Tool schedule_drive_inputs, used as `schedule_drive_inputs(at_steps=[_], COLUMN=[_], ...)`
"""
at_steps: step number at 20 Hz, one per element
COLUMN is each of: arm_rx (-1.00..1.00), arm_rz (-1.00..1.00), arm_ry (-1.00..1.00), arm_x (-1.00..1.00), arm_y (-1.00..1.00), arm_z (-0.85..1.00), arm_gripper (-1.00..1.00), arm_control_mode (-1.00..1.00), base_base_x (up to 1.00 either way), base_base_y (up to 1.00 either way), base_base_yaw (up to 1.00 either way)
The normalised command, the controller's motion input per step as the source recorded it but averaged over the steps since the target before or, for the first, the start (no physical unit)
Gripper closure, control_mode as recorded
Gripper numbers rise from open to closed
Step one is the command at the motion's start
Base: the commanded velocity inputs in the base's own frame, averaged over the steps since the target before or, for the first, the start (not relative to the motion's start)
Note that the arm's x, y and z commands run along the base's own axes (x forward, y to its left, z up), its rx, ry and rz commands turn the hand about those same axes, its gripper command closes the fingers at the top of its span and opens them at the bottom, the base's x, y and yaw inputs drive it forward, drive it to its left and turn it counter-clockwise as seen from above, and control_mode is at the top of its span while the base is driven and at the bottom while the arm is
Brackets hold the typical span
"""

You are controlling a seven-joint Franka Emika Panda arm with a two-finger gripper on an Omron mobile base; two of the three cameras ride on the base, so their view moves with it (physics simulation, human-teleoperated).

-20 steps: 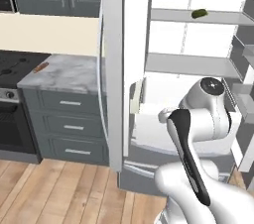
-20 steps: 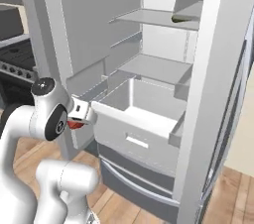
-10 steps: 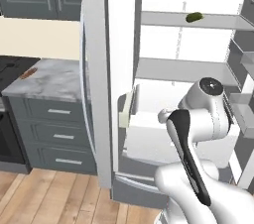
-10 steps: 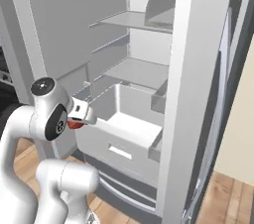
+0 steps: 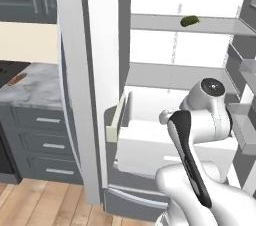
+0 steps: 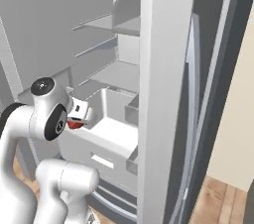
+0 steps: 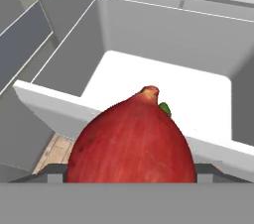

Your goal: Place the onion and avocado inside the fridge drawer. Close the drawer after placing the vegetables.

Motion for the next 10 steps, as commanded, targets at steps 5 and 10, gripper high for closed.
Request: schedule_drive_inputs(at_steps=[5,10], arm_rx=[0.00,0.00], arm_rz=[0.00,0.00], arm_ry=[0.00,0.00], arm_x=[0.00,0.00], arm_y=[0.00,0.00], arm_z=[0.00,0.00], arm_gripper=[1.00,1.00], arm_control_mode=[1.00,1.00], base_base_x=[0.16,0.21], base_base_y=[-0.55,-0.10], base_base_yaw=[0.00,0.00])
